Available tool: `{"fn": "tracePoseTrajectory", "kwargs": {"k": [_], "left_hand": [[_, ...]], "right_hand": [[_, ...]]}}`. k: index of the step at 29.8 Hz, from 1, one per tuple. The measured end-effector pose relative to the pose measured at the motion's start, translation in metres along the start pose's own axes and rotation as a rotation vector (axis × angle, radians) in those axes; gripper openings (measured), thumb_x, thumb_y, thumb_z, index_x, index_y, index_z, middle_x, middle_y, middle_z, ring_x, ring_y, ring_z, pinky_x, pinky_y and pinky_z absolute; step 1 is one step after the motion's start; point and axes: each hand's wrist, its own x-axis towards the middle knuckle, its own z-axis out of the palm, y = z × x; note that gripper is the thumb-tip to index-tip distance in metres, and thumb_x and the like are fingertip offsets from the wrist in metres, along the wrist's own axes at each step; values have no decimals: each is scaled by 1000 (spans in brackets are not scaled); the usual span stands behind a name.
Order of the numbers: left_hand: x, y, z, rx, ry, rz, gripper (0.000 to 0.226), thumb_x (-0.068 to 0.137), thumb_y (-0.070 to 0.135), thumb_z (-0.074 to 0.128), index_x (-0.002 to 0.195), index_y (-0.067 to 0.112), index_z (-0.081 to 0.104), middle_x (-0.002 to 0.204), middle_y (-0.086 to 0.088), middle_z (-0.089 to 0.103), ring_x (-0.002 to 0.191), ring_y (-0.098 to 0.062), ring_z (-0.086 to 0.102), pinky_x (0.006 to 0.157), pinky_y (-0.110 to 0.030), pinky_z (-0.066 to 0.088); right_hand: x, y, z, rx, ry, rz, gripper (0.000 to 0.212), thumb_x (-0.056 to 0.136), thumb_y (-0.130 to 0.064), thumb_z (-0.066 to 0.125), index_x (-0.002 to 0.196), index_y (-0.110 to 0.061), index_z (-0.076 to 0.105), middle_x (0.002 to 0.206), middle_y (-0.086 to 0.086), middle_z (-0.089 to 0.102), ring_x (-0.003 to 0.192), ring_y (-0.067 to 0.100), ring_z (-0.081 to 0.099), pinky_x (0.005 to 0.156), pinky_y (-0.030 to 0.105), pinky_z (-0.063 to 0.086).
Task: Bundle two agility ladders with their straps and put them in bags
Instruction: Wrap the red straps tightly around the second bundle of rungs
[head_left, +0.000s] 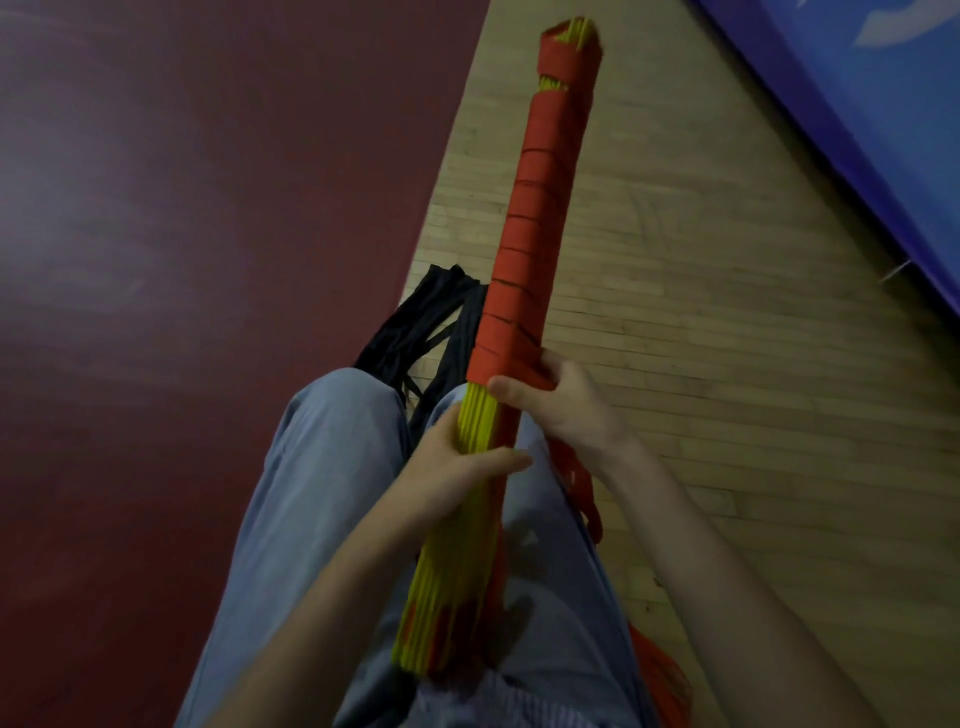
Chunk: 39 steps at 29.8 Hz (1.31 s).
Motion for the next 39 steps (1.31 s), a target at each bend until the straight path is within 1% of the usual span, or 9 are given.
{"fn": "tracePoseTrajectory", "kwargs": {"k": [6,12,16,19,23,27,31,34,39], "left_hand": [[-3,-2,13,55,325,180,27,72,2,74,80,20,55,67,-4,59,58,-16,59,53,-25,49],[-13,15,4,-163,177,159,19,74,1,71,83,11,57,62,-5,60,50,-14,61,48,-23,49],[-15,19,0,-258,-1,116,32,68,8,74,95,6,57,64,-3,61,52,-18,61,49,-27,49],[-13,24,-7,-270,-137,41,39,64,19,68,101,11,56,69,1,66,61,-19,65,54,-27,53],[-5,27,-9,-14,52,10,43,79,25,71,115,26,46,93,0,63,77,-10,63,58,-17,49],[2,12,15,164,206,167,68,71,23,78,118,34,30,94,16,52,84,2,54,69,-15,47],[4,4,21,72,277,205,64,73,1,70,122,26,38,85,8,53,63,9,56,54,-8,44],[2,15,9,86,297,275,59,70,-7,66,115,25,46,78,5,53,54,9,52,49,-8,42],[-2,54,-9,151,284,382,58,68,-6,69,88,41,42,76,7,50,52,7,51,50,-10,45]], "right_hand": [[-1,-13,4,-78,29,-109,24,75,-13,73,87,-30,60,86,-13,66,77,-8,64,70,11,50],[-9,-47,-9,-238,-113,-158,16,80,-17,67,87,-28,58,59,-21,64,50,-14,56,47,3,39],[-13,-50,-1,-133,-144,-158,15,68,-38,60,57,-29,61,37,-17,49,35,-3,45,40,6,32],[-12,-45,2,-104,-77,-145,17,86,-17,56,70,-19,61,40,-16,54,39,-5,50,43,6,36],[-2,-26,6,-243,164,-157,34,83,-32,63,78,1,67,71,15,69,63,19,63,62,35,50],[1,-17,13,-353,275,-149,47,81,-36,66,67,8,60,57,16,55,53,23,48,51,34,39],[3,-17,9,-435,172,-167,41,80,-41,66,81,0,68,73,19,68,65,28,64,61,39,51],[5,-30,-3,-409,-24,-166,29,82,-32,65,96,-7,67,57,-3,64,51,9,59,53,20,48],[8,-46,-28,-263,-75,-134,16,84,-21,61,68,-18,60,35,-8,41,31,2,34,35,12,27]]}}
